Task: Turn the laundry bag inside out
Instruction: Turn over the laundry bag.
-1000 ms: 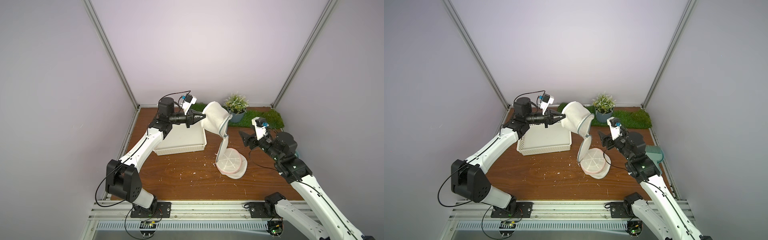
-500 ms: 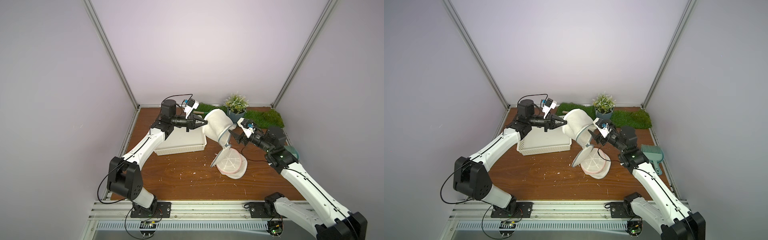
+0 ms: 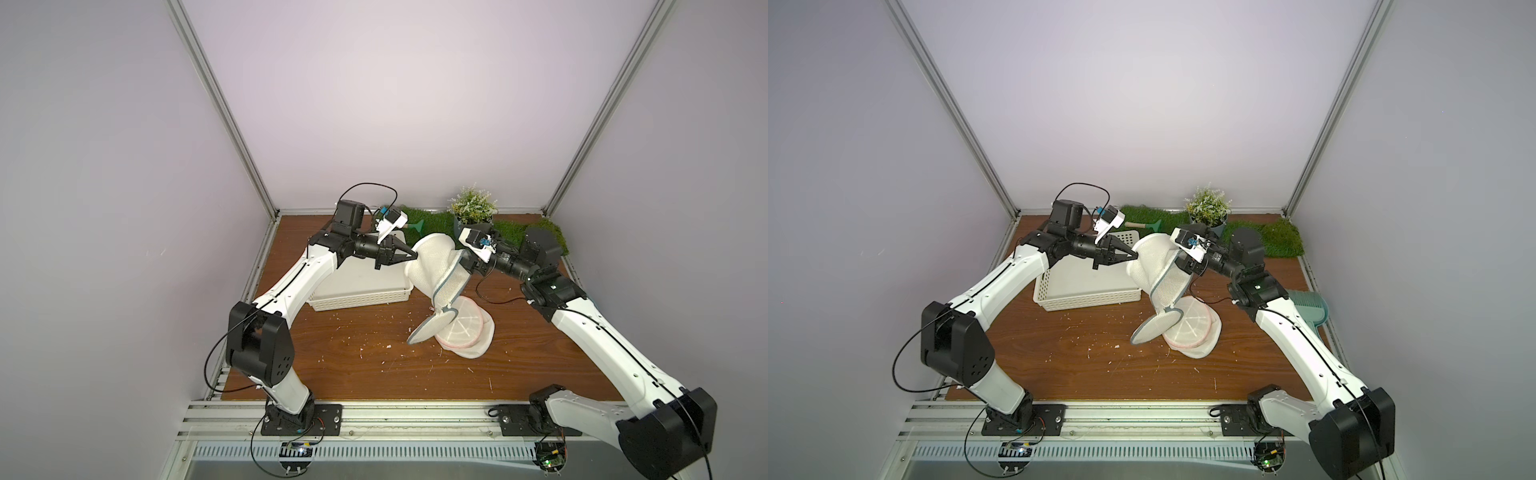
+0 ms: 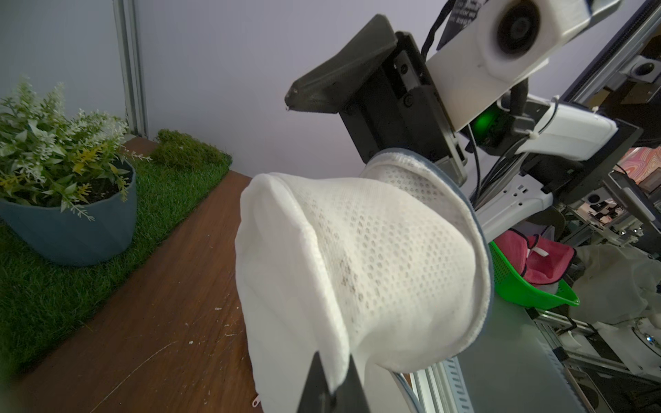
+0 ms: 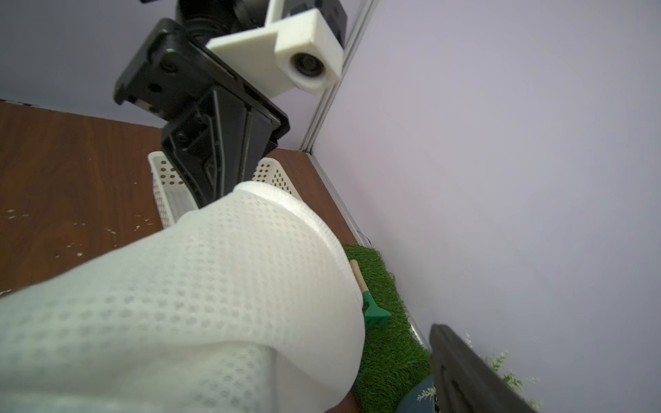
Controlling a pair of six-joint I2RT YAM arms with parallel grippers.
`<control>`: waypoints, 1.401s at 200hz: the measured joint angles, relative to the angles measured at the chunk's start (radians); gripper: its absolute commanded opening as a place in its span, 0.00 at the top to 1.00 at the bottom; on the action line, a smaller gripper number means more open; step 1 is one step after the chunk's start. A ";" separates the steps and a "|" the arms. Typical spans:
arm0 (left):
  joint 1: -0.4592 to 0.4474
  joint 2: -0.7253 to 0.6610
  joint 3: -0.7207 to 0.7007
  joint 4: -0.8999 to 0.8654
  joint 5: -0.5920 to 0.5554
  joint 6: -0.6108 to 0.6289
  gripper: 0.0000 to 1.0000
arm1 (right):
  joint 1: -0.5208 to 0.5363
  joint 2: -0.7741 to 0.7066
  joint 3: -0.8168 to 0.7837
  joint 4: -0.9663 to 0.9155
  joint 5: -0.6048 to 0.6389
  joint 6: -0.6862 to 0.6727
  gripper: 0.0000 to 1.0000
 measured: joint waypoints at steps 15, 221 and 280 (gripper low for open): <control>-0.006 0.002 0.000 -0.082 -0.016 0.084 1.00 | 0.000 0.019 0.020 -0.060 -0.059 -0.045 0.24; -0.140 -0.016 0.041 -0.333 -0.228 0.449 1.00 | 0.013 0.092 0.054 -0.394 -0.229 -0.212 0.57; -0.141 -0.018 0.044 -0.347 -0.278 0.472 0.79 | 0.013 0.104 0.054 -0.449 -0.277 -0.211 0.91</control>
